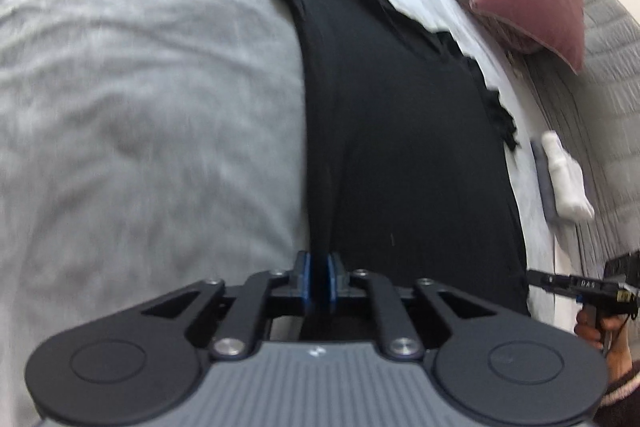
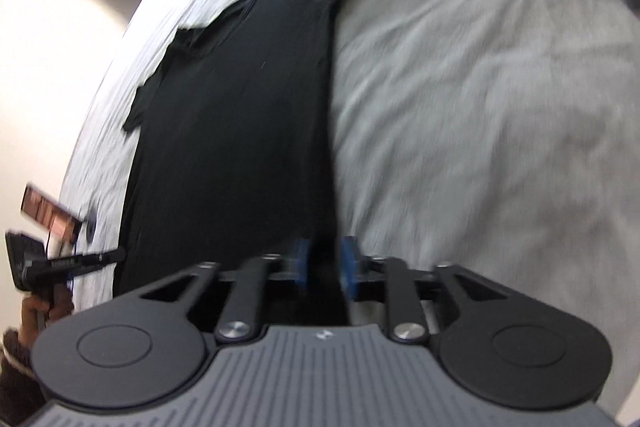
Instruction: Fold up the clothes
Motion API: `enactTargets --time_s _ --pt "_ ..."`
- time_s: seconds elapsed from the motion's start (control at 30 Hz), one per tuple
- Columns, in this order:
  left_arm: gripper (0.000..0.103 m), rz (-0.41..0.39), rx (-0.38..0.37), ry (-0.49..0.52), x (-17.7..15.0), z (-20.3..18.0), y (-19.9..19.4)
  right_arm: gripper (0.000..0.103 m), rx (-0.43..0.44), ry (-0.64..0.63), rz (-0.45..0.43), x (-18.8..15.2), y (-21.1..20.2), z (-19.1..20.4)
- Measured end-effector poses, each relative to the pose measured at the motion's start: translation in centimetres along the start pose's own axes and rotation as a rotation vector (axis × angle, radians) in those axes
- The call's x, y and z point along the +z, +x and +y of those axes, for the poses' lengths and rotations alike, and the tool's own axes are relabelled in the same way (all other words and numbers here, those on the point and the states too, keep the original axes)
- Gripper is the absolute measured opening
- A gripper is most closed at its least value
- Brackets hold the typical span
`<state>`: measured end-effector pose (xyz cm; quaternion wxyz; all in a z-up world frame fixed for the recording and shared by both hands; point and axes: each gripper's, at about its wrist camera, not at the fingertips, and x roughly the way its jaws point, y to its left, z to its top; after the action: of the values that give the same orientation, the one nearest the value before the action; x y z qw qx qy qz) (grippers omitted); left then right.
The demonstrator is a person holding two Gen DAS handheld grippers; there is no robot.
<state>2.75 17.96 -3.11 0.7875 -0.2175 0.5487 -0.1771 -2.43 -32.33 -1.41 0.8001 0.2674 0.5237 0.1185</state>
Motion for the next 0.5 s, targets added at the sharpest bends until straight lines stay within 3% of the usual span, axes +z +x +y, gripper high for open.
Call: enactTargets --time_s 0.17,0.37,0.5 --pt "0.015 0.059 0.008 0.035 -2.6 -0.4 -0.8 0.041 -0.029 -0.051 0.057 -2.3 -0.6 1.0" --pt "0.031 0.121 -0.015 0.125 -6.1 -1.2 -1.8 0.041 -0.047 -0.109 0.108 -5.6 -2.1 1.2" --pt "0.032 0.168 -0.042 0.164 -8.5 -1.6 -2.2 0.042 -0.024 -0.092 0.108 -7.4 -3.7 0.4"
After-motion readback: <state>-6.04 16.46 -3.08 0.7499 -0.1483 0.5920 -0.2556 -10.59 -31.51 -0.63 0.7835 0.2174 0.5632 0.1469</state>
